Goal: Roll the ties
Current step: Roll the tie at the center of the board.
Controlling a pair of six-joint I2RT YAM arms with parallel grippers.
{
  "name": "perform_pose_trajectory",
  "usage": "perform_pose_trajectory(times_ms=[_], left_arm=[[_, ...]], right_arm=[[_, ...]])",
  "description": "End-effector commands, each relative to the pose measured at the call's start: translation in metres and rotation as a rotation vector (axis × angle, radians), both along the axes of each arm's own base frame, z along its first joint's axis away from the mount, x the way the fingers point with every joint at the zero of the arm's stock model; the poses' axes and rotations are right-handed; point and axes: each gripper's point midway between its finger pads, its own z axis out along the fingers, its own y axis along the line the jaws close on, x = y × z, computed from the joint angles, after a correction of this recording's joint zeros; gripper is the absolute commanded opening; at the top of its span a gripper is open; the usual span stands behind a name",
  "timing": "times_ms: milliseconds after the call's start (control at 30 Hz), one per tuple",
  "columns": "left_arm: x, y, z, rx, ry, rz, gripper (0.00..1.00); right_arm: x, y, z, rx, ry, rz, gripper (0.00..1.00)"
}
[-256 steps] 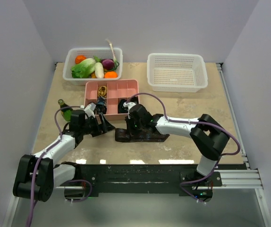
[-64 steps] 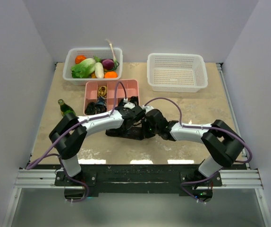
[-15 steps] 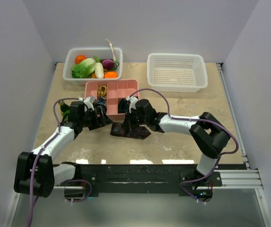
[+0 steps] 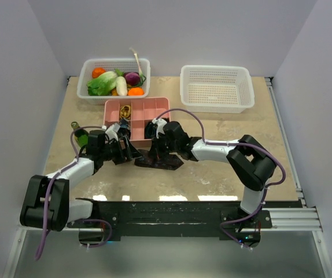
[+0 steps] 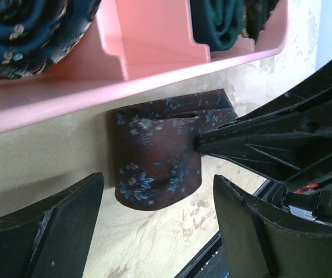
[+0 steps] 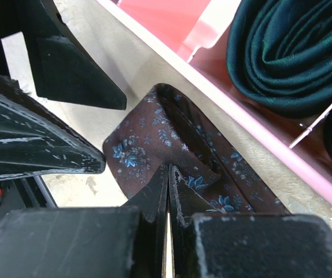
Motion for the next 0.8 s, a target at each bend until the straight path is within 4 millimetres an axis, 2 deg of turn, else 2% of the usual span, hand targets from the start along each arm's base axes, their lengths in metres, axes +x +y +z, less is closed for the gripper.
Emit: perform_pose_trajectory(times_ms=[0,233,500,767], left_arm=[[0.002,-0.002,-0.007,-0.025,-0.001,0.006,0.81],[-0.002,-0.003,-0.021,-0.033,0.035,0.003,0.81],[-0.001,-0.009,-0.029,-0.048,0.056,-0.005,0.76],[0.005,-0.032,-0.029,-0.043,0.002,-0.065,0.72]], right_arm=[[0.003,0.003,0.001,0.001,-0.015,-0.003,0.01],[0.001,-0.003,-0.006,-0.015,-0.004,-0.018,0.01],[0.000,-0.006,-0.010,-0.031,-0.004,-0.025,0.01],[-0.004,-0.008,-0.016,-0.036,0.009,-0.017,0.01]])
